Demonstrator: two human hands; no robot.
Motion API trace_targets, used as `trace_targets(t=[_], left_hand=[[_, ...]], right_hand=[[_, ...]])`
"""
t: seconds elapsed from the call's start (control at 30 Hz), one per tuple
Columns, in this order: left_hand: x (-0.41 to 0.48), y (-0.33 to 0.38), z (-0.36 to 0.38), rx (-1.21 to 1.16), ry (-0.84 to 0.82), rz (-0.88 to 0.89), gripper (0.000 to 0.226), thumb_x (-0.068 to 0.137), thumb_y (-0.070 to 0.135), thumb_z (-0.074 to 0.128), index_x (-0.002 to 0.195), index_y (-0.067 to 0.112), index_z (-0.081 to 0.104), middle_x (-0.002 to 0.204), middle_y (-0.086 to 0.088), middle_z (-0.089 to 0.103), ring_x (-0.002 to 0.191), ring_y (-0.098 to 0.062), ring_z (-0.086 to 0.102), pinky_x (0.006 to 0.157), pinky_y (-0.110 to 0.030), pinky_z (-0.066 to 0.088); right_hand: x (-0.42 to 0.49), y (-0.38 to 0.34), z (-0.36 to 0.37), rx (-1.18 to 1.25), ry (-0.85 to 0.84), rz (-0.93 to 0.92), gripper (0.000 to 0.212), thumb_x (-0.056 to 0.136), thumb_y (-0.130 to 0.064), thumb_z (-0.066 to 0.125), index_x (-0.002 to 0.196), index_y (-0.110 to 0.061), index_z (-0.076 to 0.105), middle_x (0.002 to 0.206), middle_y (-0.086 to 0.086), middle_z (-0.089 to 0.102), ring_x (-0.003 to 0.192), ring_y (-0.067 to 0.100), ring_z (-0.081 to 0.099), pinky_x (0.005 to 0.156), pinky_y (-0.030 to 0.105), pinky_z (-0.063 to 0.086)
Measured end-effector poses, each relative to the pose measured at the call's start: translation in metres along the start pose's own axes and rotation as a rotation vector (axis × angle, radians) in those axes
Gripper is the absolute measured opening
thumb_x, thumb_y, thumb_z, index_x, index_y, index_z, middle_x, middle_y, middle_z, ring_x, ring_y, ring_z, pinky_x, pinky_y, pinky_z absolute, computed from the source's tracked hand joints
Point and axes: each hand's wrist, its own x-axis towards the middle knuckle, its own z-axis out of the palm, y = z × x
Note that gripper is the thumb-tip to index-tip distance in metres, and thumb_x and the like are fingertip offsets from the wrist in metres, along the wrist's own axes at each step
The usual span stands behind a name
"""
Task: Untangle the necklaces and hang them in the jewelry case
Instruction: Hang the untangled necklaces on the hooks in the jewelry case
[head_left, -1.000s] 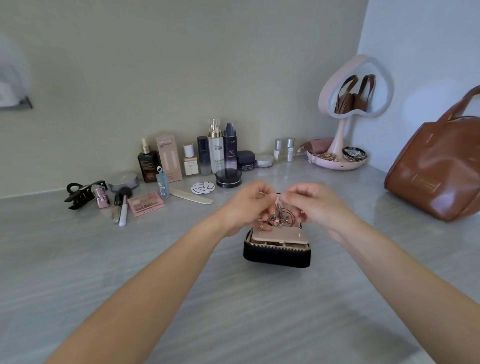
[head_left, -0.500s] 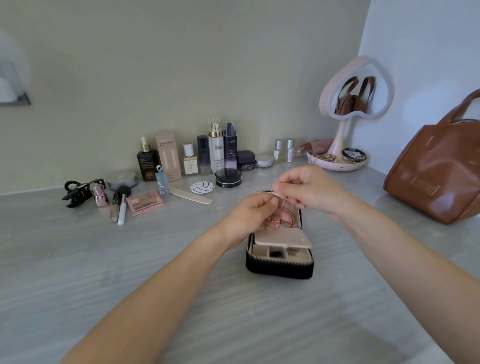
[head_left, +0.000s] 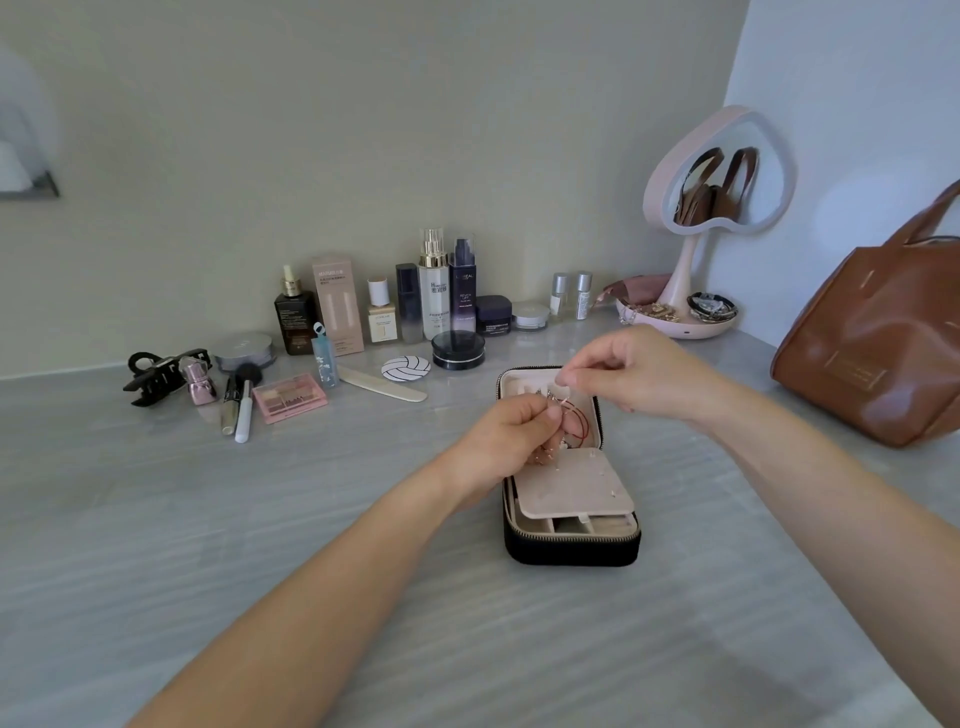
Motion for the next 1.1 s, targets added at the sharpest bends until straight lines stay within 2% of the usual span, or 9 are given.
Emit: trace_targets(t=[0.1, 0.27, 0.5, 0.63, 0.73, 0.83, 0.9, 0.97, 1.1], left_hand=[[0.000, -0.001, -0.001, 0.025, 0.024, -0.001, 0.030, 0.096, 0.013, 0.040, 0.073, 0.017, 0.058, 0.061, 0.004, 0.050, 0.063, -0.013, 0.042, 0.064, -0.026, 0.035], [0.000, 0.000, 0.000, 0.126, 0.035, -0.008, 0.031, 0.096, 0.015, 0.042, 0.070, 0.021, 0.058, 0.062, 0.003, 0.051, 0.067, -0.015, 0.042, 0.060, -0.023, 0.031], [-0.003, 0.000, 0.003, 0.184, -0.051, -0.046, 0.016, 0.093, 0.014, 0.048, 0.082, 0.020, 0.057, 0.078, -0.001, 0.059, 0.077, -0.011, 0.049, 0.070, -0.020, 0.040], [-0.003, 0.001, 0.002, 0.128, -0.074, -0.102, 0.008, 0.090, 0.011, 0.053, 0.089, 0.016, 0.059, 0.081, 0.002, 0.063, 0.072, -0.003, 0.055, 0.076, -0.017, 0.044], [-0.002, 0.002, 0.001, 0.087, -0.028, -0.120, 0.011, 0.091, 0.010, 0.052, 0.088, 0.013, 0.062, 0.082, -0.004, 0.062, 0.081, -0.016, 0.053, 0.081, -0.025, 0.044], [-0.001, 0.004, 0.002, 0.039, 0.030, -0.145, 0.015, 0.092, 0.010, 0.051, 0.082, 0.013, 0.062, 0.091, -0.014, 0.060, 0.090, -0.024, 0.052, 0.096, -0.043, 0.043], [0.000, 0.003, 0.003, 0.020, 0.065, -0.156, 0.015, 0.091, 0.009, 0.050, 0.085, 0.014, 0.062, 0.097, -0.017, 0.060, 0.092, -0.025, 0.053, 0.102, -0.048, 0.040], [0.002, 0.001, 0.003, 0.010, 0.103, -0.168, 0.015, 0.091, 0.006, 0.050, 0.094, 0.013, 0.063, 0.102, -0.016, 0.061, 0.096, -0.024, 0.055, 0.102, -0.047, 0.041], [0.004, 0.002, 0.003, -0.066, 0.117, -0.216, 0.021, 0.091, 0.000, 0.043, 0.102, 0.009, 0.059, 0.095, -0.006, 0.065, 0.088, -0.015, 0.062, 0.088, -0.026, 0.050]], right_hand=[[-0.002, 0.008, 0.000, -0.112, -0.179, 0.006, 0.016, 0.078, -0.018, 0.071, 0.093, -0.013, 0.070, 0.069, 0.007, 0.067, 0.061, 0.003, 0.054, 0.067, 0.028, 0.048], [-0.007, 0.008, 0.003, -0.498, -0.090, -0.144, 0.010, 0.082, -0.025, 0.064, 0.086, -0.017, 0.069, 0.072, -0.011, 0.045, 0.064, 0.000, 0.043, 0.062, 0.024, 0.032], [0.000, 0.024, 0.002, -0.491, -0.048, -0.188, 0.011, 0.083, -0.022, 0.063, 0.084, -0.013, 0.070, 0.090, -0.001, 0.051, 0.067, -0.001, 0.043, 0.061, 0.012, 0.029], [0.002, 0.028, 0.002, -0.446, -0.025, -0.173, 0.010, 0.082, -0.021, 0.065, 0.083, -0.013, 0.071, 0.097, -0.003, 0.049, 0.069, -0.002, 0.043, 0.065, 0.011, 0.032], [0.006, 0.033, 0.002, -0.413, -0.011, -0.143, 0.009, 0.082, -0.022, 0.066, 0.082, -0.014, 0.071, 0.116, -0.002, 0.048, 0.100, 0.013, 0.052, 0.091, 0.029, 0.038], [0.015, 0.039, 0.004, -0.379, -0.024, -0.072, 0.005, 0.082, -0.024, 0.065, 0.078, -0.023, 0.068, 0.143, 0.006, 0.040, 0.134, 0.020, 0.034, 0.109, 0.037, 0.028], [0.019, 0.042, 0.007, -0.320, -0.067, -0.030, 0.009, 0.083, -0.023, 0.064, 0.074, -0.026, 0.064, 0.131, 0.008, 0.052, 0.132, 0.018, 0.038, 0.107, 0.038, 0.032], [0.021, 0.046, 0.008, -0.283, -0.095, -0.031, 0.013, 0.084, -0.020, 0.064, 0.072, -0.026, 0.061, 0.101, 0.002, 0.065, 0.110, 0.019, 0.055, 0.101, 0.039, 0.040], [0.021, 0.051, 0.008, -0.202, -0.057, -0.025, 0.010, 0.084, -0.016, 0.063, 0.075, -0.020, 0.065, 0.084, -0.002, 0.065, 0.091, 0.016, 0.060, 0.092, 0.035, 0.046]])
